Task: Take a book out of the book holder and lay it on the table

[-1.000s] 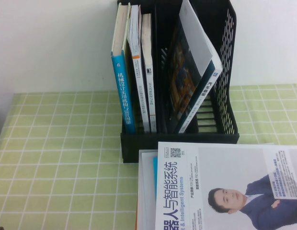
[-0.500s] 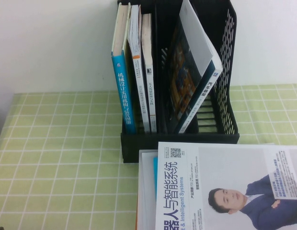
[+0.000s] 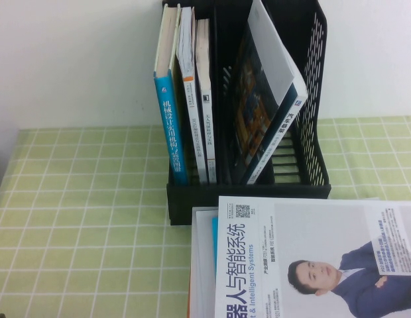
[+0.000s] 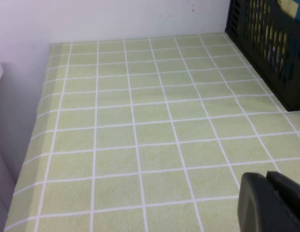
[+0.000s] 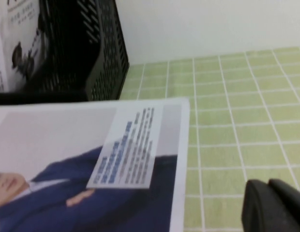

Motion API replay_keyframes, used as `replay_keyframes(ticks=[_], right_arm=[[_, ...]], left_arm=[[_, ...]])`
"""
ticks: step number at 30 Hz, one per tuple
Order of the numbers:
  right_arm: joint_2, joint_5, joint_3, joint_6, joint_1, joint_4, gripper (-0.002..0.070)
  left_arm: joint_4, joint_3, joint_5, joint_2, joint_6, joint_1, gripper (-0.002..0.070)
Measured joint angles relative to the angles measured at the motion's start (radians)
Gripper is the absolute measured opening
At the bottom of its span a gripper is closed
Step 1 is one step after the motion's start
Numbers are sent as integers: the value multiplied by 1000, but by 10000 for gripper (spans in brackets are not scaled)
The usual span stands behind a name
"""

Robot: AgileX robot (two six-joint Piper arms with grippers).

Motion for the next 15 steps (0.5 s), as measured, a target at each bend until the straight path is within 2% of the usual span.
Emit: replay_keyframes(ticks=[9,15], right_arm=[[0,31,0,-565,0,423,1],[0,31,0,-648,-60,484,1]], left_arm=[[0,0,0,0,0,0,-3],[0,0,0,0,0,0,-3]])
